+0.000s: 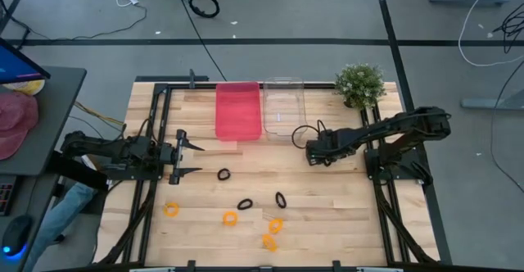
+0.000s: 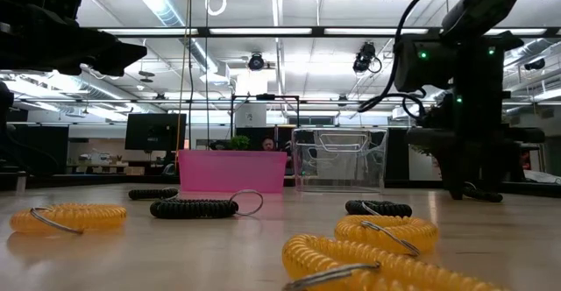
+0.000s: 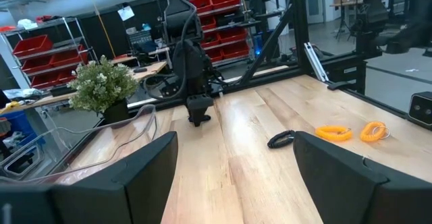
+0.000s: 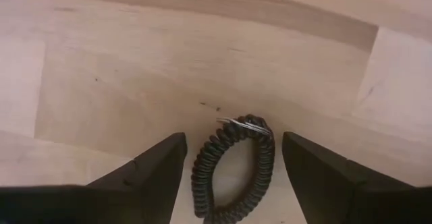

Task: Sort spring keychains
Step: Put the black spring keychain into the transparent bin

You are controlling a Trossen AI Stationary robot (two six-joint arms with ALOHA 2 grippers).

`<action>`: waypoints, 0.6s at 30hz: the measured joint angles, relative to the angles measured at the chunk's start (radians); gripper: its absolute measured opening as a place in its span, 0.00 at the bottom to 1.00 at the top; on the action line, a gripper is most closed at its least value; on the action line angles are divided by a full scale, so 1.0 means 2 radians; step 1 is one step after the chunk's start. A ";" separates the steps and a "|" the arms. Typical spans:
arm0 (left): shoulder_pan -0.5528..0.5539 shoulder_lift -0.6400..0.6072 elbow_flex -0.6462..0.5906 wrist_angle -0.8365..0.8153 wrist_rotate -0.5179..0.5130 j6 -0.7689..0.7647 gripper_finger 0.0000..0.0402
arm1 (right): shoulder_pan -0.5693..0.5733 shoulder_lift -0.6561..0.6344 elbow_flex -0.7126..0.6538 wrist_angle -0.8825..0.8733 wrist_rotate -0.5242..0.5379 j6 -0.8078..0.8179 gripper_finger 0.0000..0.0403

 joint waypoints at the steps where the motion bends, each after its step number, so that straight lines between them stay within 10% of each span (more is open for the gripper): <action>1: 0.000 0.000 0.000 0.000 0.000 0.000 0.74 | 0.002 0.003 0.000 0.005 0.007 -0.009 0.64; 18: 0.000 0.000 0.000 0.000 0.000 0.000 0.74 | 0.016 0.012 0.002 0.014 0.011 0.014 0.62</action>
